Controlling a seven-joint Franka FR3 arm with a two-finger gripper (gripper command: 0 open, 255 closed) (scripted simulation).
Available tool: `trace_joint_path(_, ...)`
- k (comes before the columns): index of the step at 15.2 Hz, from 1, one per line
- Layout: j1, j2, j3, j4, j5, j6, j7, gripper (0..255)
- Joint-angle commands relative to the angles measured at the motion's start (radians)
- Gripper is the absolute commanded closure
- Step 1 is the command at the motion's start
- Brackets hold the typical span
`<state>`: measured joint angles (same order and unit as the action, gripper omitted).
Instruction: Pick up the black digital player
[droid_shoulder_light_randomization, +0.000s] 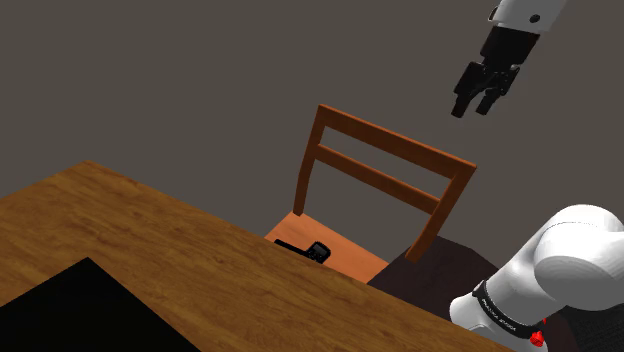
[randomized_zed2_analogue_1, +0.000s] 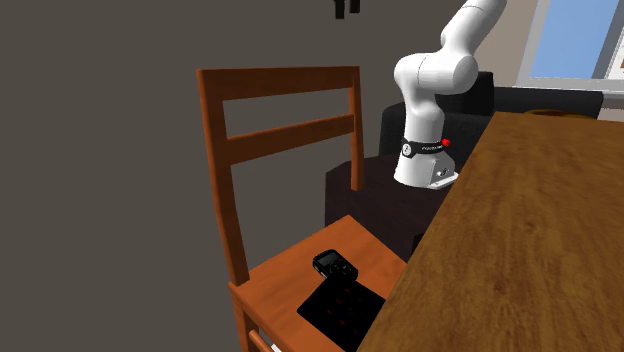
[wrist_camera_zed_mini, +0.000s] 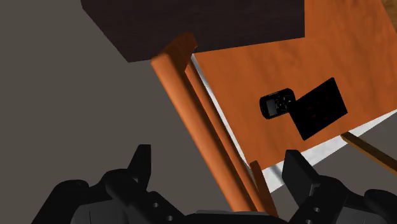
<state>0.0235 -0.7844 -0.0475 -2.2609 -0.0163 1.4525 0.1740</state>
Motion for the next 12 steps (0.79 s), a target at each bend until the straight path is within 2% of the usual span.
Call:
trace_joint_path(1, 0.0, 0.0, 0.0, 0.0, 0.0, 0.0, 0.0, 0)
trace_joint_path(7, -0.018, -0.013, 0.096, -0.189, 0.057, 0.175, 0.183, 0)
trace_joint_path(12, -0.027, 0.027, 0.183, -0.309, 0.108, 0.335, 0.334, 0)
